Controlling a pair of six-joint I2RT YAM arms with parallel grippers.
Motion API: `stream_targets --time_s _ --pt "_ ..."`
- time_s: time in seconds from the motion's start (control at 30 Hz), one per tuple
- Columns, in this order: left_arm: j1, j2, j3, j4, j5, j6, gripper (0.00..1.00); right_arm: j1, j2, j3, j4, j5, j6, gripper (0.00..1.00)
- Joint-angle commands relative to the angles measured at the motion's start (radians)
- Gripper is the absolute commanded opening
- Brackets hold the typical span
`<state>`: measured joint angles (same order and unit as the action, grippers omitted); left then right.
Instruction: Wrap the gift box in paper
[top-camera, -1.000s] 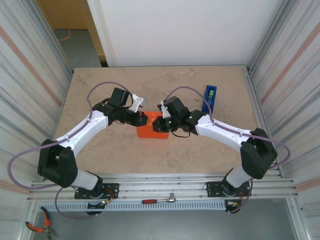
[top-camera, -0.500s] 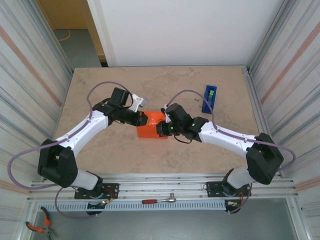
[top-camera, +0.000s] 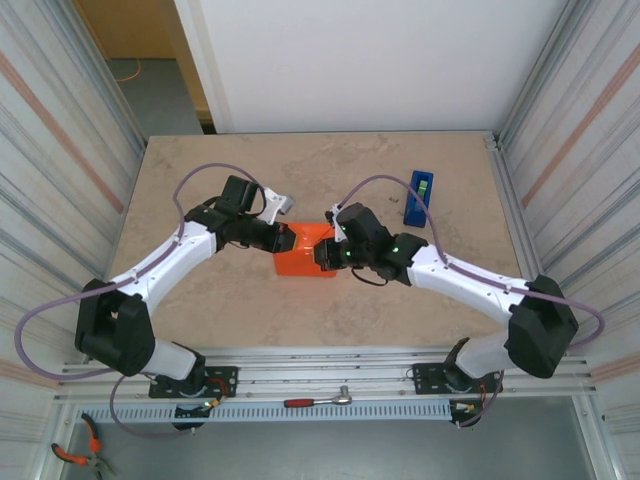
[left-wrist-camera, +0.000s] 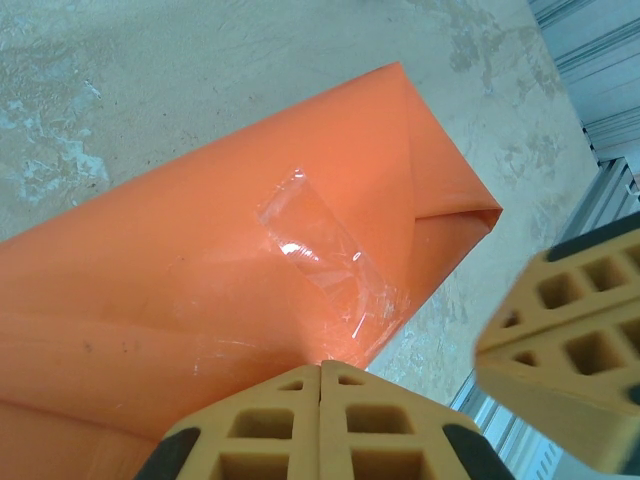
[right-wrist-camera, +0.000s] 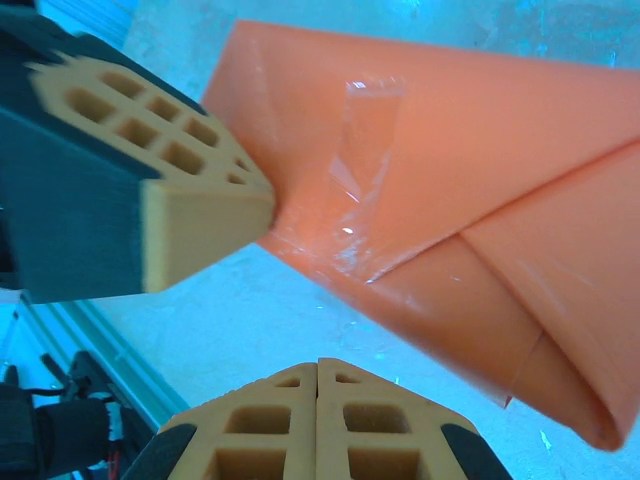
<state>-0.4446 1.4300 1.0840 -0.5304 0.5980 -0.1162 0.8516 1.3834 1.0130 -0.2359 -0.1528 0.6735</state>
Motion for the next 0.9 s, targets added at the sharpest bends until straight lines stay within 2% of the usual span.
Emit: stream_targets --time_s 0.0,0.3,0.63,0.87 --pt "-0.002 0.004 -0.032 -0.052 -0.025 0.013 0.00 -0.039 -0.021 0.071 -0.033 -0.018 0.009 0.00" --pt "-0.001 0.000 -0.035 -0.048 -0.025 0.010 0.00 -0.152 0.116 0.246 -0.051 -0.156 0.021 0.00" --pt "-0.002 0.000 -0.037 -0.049 -0.024 0.011 0.00 -0.154 0.293 0.341 -0.018 -0.201 0.039 0.00" --pt "-0.002 -0.003 -0.039 -0.047 -0.024 0.011 0.00 -0.143 0.366 0.352 -0.059 -0.206 0.011 0.00"
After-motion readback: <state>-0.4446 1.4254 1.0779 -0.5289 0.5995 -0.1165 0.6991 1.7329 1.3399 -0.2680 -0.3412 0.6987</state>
